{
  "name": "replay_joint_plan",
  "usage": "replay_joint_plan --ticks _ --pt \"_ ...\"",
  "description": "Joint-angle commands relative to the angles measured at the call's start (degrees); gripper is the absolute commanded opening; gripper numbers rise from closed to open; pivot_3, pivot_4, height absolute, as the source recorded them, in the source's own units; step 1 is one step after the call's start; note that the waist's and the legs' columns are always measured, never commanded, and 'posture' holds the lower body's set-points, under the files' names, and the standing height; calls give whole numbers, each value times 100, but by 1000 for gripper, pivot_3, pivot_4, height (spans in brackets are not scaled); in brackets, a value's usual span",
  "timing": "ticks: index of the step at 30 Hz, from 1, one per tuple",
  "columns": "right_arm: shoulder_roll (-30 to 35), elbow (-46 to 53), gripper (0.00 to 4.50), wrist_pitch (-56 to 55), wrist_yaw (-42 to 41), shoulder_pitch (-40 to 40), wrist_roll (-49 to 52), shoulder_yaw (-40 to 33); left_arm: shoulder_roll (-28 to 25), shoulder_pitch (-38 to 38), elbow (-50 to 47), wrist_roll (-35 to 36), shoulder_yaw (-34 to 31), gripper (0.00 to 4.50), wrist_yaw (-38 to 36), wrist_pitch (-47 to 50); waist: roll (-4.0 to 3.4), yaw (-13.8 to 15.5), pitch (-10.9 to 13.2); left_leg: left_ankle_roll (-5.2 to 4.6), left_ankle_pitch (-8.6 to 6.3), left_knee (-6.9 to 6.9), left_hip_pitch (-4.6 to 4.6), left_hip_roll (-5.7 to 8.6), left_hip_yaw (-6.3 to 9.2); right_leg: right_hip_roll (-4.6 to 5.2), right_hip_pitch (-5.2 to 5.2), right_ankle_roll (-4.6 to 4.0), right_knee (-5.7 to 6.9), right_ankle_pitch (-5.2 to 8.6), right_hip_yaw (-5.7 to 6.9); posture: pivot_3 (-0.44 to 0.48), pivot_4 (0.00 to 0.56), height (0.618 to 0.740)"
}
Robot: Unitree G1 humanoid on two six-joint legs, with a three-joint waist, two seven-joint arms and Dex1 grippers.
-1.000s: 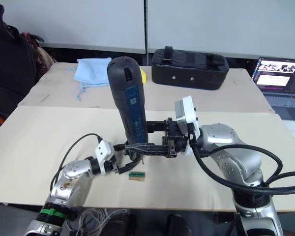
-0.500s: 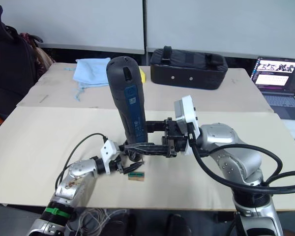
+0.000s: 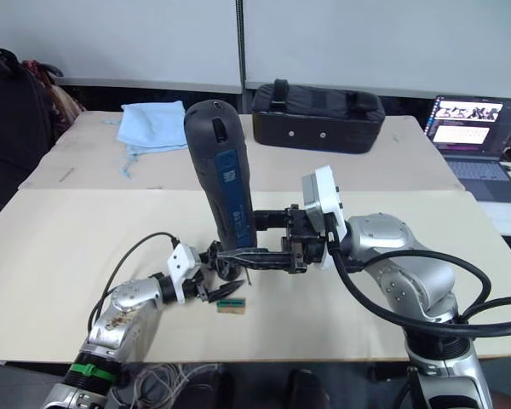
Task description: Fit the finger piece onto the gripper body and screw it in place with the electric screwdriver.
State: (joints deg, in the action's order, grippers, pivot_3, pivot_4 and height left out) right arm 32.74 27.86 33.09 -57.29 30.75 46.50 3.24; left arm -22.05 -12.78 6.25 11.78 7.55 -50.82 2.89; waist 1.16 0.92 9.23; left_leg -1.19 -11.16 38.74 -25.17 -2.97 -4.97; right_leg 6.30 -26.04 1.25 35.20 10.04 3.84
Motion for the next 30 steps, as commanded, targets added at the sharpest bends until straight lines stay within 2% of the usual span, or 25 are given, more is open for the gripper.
replay_joint_plan --ticks 1,17,20,23,24,30 --pt "25 225 1925 -25 -19 48 222 -199 -84 159 149 73 -58 4433 -34 233 0 -21 0 0 0 -1 0 0 1 0 -1 0 0 0 0 0 150 740" --pt "-15 203 1925 -40 -3 41 211 -177 -258 79 361 111 -96 4433 -161 147 0 -48 0 0 0 -2 0 -4 6 -4 -5 -1 2 -1 0 0 150 740" --pt "-21 194 1925 -40 -9 54 209 -170 -258 88 389 107 -74 3670 -194 126 0 -48 0 0 0 -2 1 -4 6 -4 -5 -2 2 -1 0 0 150 740" --pt "-29 182 1925 -37 -10 86 218 -169 -248 88 451 89 -63 2446 -211 85 0 -48 0 0 0 -2 1 -5 6 -4 -5 -2 2 -1 0 0 150 740" --pt "-29 184 1925 -33 -10 96 223 -172 -246 81 475 85 -63 2316 -218 64 0 -47 0 0 0 -2 1 -5 6 -4 -5 -2 2 -1 -1 0 150 740" --pt "-151 123 1925 407 382 589 817 -352 -269 -6 574 90 -43 2319 -356 -62 -2 -56 0 0 0 -3 3 -6 7 -4 -6 -5 4 -3 -1 0 150 740"
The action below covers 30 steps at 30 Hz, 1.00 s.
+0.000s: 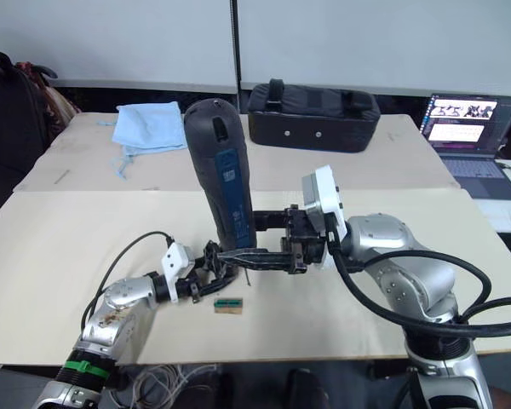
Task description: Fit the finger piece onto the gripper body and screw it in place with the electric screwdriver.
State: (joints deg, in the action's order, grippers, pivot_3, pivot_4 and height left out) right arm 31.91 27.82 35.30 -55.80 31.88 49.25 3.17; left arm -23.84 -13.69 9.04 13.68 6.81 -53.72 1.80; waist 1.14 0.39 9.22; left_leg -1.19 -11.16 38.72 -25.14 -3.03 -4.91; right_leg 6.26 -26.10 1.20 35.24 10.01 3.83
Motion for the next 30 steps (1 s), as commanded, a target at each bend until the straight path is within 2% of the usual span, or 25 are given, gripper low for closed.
replay_joint_plan --ticks 1,8,14,30 --pt "-90 61 1925 284 300 653 649 -373 -97 54 333 -104 31 2319 -86 28 -1 -4 0 0 0 0 0 0 2 0 -4 -6 1 -4 -2 0 150 740" --pt "-419 -356 1925 669 714 1533 1020 -357 -120 -85 528 -144 69 2319 -231 -75 -2 17 -1 0 0 0 0 0 0 -1 -2 -7 0 -5 1 0 150 740" --pt "-971 -781 1925 513 959 2114 538 -103 -137 -116 580 -176 110 2319 -276 -99 -4 13 -2 0 0 0 0 -1 -5 -2 -4 -9 3 -7 1 0 150 740" --pt "-1667 -1241 1925 128 753 2036 -445 315 -176 -51 480 -163 132 2319 -299 -3 -5 9 -2 0 0 0 -1 -1 -12 -3 -3 -9 0 -8 2 0 150 740"
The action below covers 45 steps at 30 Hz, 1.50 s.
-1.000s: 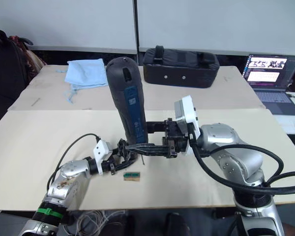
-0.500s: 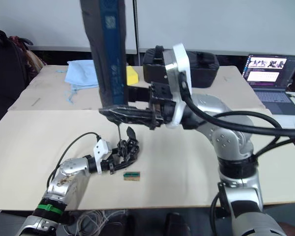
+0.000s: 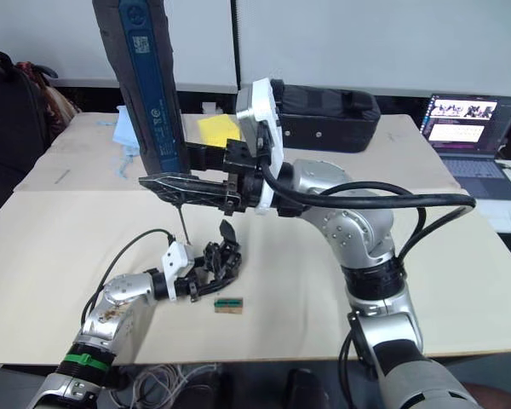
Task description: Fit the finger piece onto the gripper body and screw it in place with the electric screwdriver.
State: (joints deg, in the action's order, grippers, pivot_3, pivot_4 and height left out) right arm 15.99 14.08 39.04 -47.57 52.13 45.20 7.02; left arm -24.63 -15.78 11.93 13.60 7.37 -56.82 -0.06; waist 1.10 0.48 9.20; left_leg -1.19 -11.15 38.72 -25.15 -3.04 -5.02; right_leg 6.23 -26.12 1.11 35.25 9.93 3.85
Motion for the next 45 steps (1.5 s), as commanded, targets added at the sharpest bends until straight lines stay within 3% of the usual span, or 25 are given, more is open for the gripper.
replay_joint_plan --ticks 1,27,45 --pt "-88 131 1925 -249 -87 -11 -59 -54 -104 161 190 -155 75 2319 7 185 0 0 0 0 0 0 0 0 0 0 0 0 0 0 0 0 150 740" --pt "-298 -22 1925 -848 -550 -604 -992 357 -235 274 -81 -109 95 2319 -85 315 0 -66 0 1 0 -10 0 -2 4 0 -4 0 -7 1 0 0 150 740" --pt "-387 -326 1925 -1099 -811 -591 -1306 506 -241 333 -169 -61 81 2319 -58 407 0 -104 0 1 -1 -13 0 -1 8 0 -4 0 -10 1 0 0 150 740"
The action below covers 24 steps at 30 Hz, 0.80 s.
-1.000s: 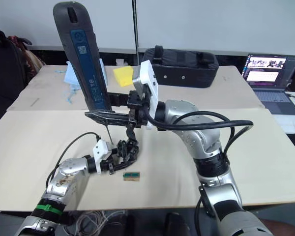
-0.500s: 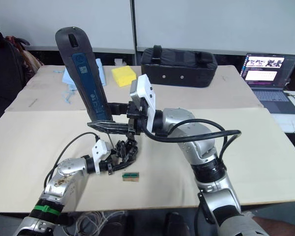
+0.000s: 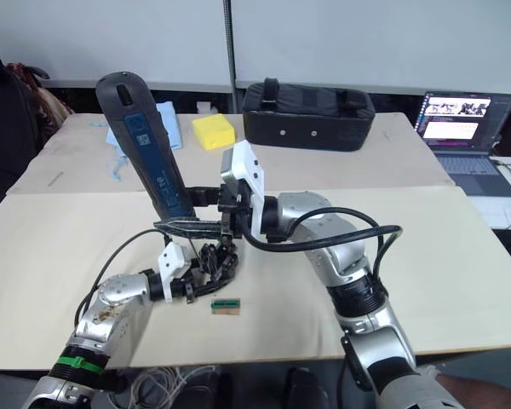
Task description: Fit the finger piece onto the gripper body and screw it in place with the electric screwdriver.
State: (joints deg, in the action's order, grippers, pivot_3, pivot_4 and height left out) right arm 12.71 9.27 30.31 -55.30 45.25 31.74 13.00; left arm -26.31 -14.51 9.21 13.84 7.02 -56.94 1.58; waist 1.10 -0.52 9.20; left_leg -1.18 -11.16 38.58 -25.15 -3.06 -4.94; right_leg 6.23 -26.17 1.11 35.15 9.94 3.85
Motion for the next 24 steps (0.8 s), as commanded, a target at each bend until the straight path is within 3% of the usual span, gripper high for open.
replay_joint_plan --ticks 1,24 --pt "-66 147 1925 -226 -40 98 32 -95 -71 209 97 -84 116 2319 -45 251 0 -7 0 0 0 -1 0 0 0 0 0 0 0 0 0 0 150 740" --pt "-148 153 1925 -199 -194 53 -80 -40 -37 280 49 -78 114 2319 -13 313 0 -20 0 0 0 -16 0 1 0 0 -3 1 -6 0 0 0 150 740"
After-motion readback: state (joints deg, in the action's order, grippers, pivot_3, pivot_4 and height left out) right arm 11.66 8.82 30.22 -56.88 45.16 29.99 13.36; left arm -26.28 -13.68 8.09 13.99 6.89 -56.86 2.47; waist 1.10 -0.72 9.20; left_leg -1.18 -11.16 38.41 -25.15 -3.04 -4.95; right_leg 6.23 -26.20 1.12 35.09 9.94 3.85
